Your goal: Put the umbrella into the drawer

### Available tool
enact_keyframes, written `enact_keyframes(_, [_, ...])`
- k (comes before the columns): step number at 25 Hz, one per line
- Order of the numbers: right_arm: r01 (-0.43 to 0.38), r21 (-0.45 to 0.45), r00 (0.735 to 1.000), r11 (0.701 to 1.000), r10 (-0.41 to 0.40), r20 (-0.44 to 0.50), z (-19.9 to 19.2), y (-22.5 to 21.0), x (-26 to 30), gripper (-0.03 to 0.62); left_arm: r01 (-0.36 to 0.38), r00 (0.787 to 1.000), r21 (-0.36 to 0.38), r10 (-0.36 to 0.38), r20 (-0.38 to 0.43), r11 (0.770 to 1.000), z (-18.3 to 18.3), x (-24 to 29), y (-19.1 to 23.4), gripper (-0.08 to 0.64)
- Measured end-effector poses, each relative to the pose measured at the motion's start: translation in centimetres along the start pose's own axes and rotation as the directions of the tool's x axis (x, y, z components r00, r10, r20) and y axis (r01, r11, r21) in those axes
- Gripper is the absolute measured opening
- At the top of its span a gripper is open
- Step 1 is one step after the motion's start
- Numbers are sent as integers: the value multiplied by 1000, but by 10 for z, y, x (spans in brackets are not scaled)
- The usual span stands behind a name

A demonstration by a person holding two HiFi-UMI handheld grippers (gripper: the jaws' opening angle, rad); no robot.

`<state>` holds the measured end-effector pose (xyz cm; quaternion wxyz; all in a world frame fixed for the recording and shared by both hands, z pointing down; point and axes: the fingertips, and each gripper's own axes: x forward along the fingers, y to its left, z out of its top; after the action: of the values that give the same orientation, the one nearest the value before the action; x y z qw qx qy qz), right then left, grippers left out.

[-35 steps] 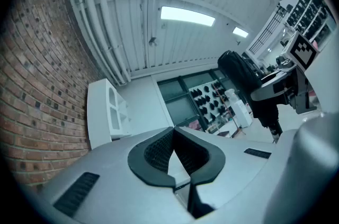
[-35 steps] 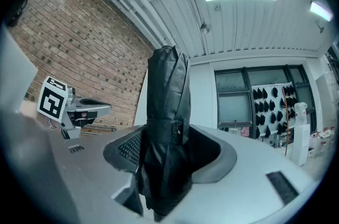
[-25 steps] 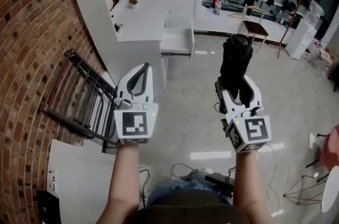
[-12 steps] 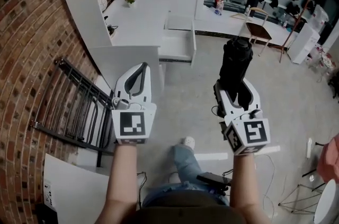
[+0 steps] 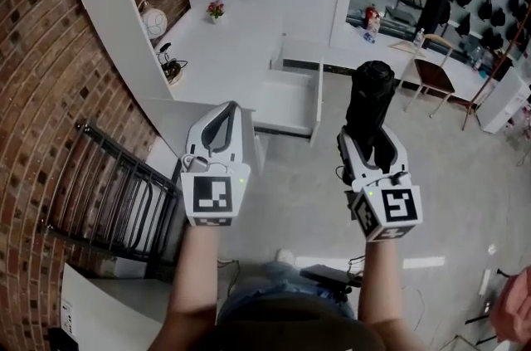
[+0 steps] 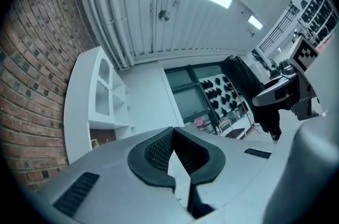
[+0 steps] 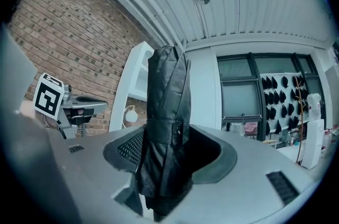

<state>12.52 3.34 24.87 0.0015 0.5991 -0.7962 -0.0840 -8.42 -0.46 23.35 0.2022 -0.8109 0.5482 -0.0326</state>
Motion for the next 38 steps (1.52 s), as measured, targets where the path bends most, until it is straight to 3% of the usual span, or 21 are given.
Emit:
enact_keyframes(9, [-33,-15,999,999,32,-33,-23,-38,86,238,-8,1000,9,8,-22,1000,-27,90,15,-2])
enact_keyframes(15, [-33,36,996,999,36,-82,-59,-52,154,238,8,999,2,-8,-43,1000,-63,153,36,-1])
enact_keyframes(21, [-18,103,991,995,31,-132,-100,-69,261,238,8,998,-39,-11,-69,999,-118,246,75,-1])
enact_keyframes(25, [-9,168,976,986,46,-215,-139,-80,344,238,16,995,-66,-22,-99,998,-153,315,104,-2])
enact_keyframes(28, [-6,207,948,978,72,-311,-186,-81,404,239,35,990,-79,-45,-131,996,-184,363,120,-2])
enact_keyframes(31, [6,224,899,975,93,-427,-246,-79,452,239,55,983,-101,-71,-170,993,-219,400,127,-2])
enact_keyframes(38, [46,297,738,954,168,-654,-375,-66,509,241,83,962,-148,-118,-247,986,-282,452,130,-2])
